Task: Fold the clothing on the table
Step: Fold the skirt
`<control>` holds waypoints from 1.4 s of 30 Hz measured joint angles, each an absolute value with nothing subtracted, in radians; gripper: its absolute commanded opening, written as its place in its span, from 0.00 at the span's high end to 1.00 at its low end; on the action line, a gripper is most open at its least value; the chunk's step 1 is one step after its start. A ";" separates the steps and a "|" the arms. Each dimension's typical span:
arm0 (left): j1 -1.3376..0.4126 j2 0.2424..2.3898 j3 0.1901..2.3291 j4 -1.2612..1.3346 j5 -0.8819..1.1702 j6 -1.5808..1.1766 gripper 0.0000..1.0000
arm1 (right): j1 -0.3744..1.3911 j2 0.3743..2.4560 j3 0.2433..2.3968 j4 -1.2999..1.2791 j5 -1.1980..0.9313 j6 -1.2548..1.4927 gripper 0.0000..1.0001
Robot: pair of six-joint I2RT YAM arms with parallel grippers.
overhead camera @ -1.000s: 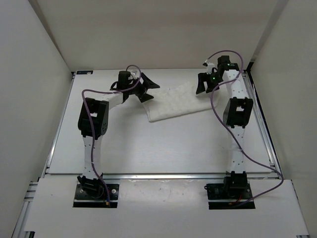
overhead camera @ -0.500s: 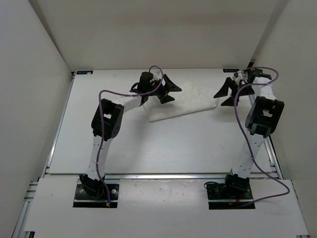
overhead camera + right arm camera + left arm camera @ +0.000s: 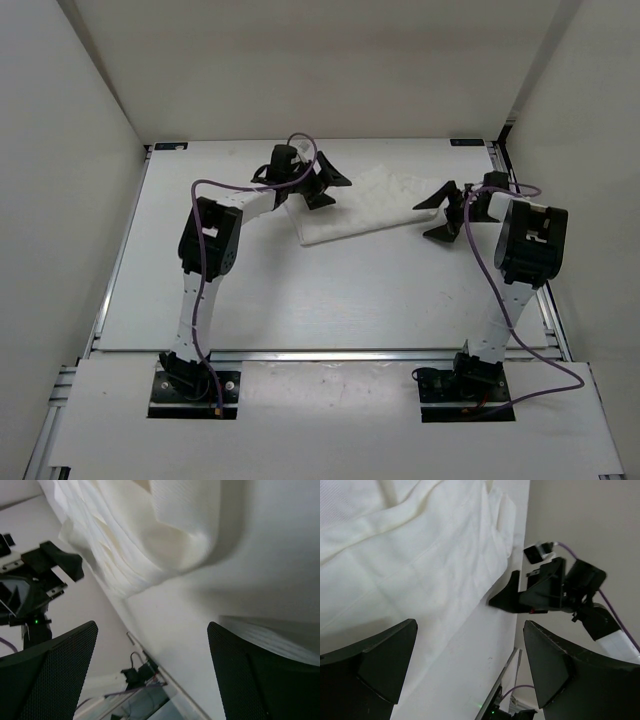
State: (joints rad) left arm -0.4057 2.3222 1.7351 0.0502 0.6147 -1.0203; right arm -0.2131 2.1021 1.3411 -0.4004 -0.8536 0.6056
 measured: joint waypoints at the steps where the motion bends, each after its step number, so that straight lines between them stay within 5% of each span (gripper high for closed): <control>1: -0.402 2.313 1.709 0.051 0.612 -1.018 0.01 | -0.208 2.094 1.341 -0.370 -0.829 0.620 0.05; 13: -0.372 2.175 1.438 0.090 0.600 -1.019 0.01 | -0.149 2.103 1.401 -0.228 -0.586 0.678 0.06; 17: -0.369 2.139 1.413 0.101 0.596 -1.019 0.02 | -0.123 2.159 1.485 -0.206 -0.551 0.678 0.13; 20: -0.368 2.112 1.379 0.120 0.592 -1.023 0.01 | -0.110 2.197 1.533 -0.190 -0.533 0.668 0.38; 22: -0.366 2.099 1.355 0.128 0.591 -1.027 0.01 | -0.107 2.222 1.549 -0.178 -0.521 0.662 0.70; 26: -0.358 2.085 1.318 0.136 0.590 -1.029 0.01 | -0.099 2.247 1.548 -0.172 -0.510 0.636 1.00; 42: -0.367 2.096 1.358 0.187 0.584 -1.104 0.02 | -0.034 1.898 1.214 -0.094 -0.483 0.413 1.00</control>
State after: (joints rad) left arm -0.3668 2.0956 1.3579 0.1875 0.5842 -1.1042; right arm -0.0341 1.8984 1.2144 -0.0937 -0.4828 0.4129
